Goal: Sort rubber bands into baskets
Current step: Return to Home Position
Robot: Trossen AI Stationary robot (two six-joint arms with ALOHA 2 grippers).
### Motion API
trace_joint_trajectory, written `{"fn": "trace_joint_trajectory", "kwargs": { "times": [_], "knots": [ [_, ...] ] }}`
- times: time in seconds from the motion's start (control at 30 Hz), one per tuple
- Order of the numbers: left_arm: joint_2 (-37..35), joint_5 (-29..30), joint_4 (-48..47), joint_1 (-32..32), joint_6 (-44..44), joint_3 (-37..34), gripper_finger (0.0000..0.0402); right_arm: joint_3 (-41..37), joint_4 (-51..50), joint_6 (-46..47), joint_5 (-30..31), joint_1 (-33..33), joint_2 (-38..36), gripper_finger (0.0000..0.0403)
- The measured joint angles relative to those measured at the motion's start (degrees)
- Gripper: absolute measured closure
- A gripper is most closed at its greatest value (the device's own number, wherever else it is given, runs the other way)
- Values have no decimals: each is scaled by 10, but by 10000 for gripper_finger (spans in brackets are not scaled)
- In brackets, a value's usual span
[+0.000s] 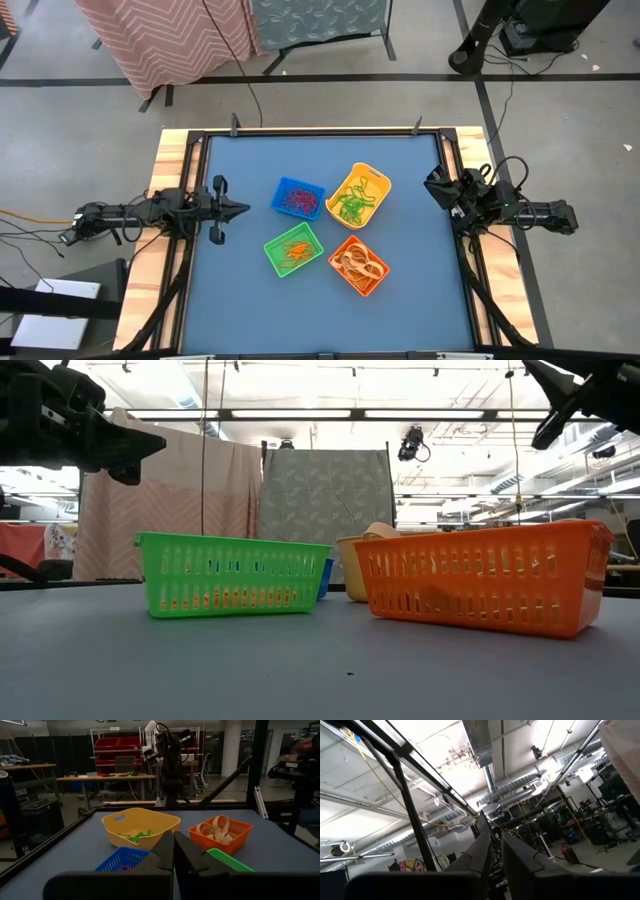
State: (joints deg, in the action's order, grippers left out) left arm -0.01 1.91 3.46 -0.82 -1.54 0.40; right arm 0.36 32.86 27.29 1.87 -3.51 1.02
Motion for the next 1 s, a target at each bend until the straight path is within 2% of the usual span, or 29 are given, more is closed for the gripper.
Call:
{"fn": "trace_joint_trajectory", "kwargs": {
  "times": [0.2, 0.3, 0.43, 0.53, 0.6, 0.73, 1.0],
  "knots": [
    [0, 0, 0, 0, 0, 0, 394, 0, 0, 0, 0, 0, 0, 340],
    [0, 0, 0, 0, 0, 0, 394, 0, -4, 3, -46, 0, -4, 340],
    [0, 0, 0, 0, 0, 0, 394, 0, -73, -138, -53, 3, -8, 342],
    [0, 0, 0, 0, 0, 0, 394, 0, -140, -247, -34, 7, -9, 345],
    [0, 0, 0, 0, 0, 0, 394, 0, -200, -282, -15, 10, -8, 346],
    [0, 0, 0, 0, 0, 0, 394, 0, -311, -268, 0, 13, -8, 348],
    [0, 0, 0, 0, 1, 0, 394, 0, -320, -257, -19, 13, -7, 349]
  ]
}}
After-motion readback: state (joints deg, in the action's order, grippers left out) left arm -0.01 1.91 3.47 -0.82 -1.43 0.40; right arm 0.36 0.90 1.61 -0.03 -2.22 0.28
